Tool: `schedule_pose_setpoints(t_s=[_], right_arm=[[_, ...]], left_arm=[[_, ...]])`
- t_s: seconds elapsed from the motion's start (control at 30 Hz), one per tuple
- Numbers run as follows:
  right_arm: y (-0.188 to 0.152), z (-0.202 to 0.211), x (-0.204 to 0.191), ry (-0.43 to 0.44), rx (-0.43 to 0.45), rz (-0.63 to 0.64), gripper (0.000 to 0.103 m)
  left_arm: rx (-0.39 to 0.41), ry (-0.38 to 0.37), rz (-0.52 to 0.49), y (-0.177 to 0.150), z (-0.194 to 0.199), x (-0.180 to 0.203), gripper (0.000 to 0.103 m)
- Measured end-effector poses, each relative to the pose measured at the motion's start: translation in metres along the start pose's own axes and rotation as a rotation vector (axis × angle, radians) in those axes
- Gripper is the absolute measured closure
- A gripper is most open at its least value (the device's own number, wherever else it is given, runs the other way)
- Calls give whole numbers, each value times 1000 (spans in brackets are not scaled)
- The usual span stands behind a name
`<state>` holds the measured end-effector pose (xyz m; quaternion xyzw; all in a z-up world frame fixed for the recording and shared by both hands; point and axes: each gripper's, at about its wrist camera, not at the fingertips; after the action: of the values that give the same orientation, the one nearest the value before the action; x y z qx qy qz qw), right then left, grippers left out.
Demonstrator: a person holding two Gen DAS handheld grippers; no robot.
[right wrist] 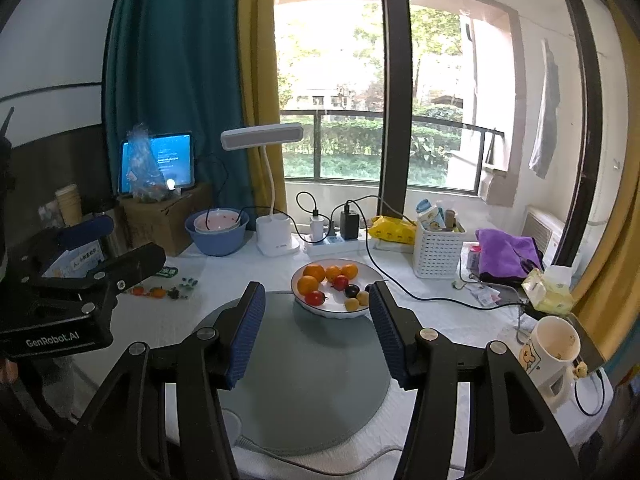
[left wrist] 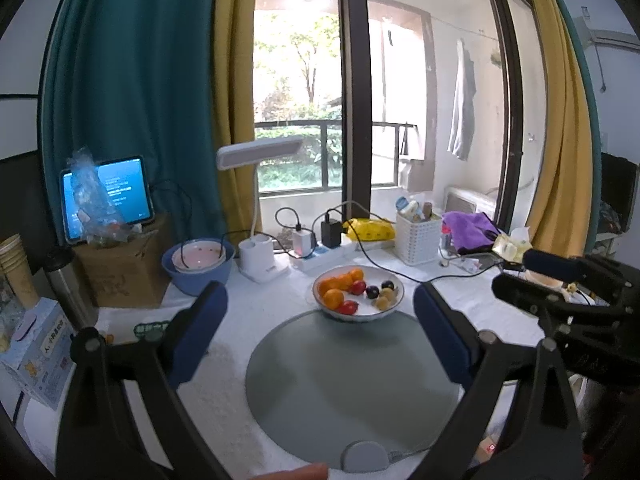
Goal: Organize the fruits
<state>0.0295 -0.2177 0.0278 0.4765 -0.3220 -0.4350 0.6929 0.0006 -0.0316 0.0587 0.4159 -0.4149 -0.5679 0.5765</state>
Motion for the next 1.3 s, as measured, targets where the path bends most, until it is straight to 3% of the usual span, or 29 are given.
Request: schedule_pose_setpoints(t_s=[1.3], right_arm=[[-1, 10, 4, -14, 11, -18, 46]], left_arm=[[5, -8, 8, 1, 6, 2, 8]])
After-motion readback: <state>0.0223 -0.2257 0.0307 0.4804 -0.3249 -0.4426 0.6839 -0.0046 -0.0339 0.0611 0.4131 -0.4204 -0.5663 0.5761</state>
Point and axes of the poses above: each gripper's, at about its wrist camera, not at the fingertips, and z roughly against the way its jaws point, x to its right, y to its top, and after that the axes turned 3 degrees about x, right-handed
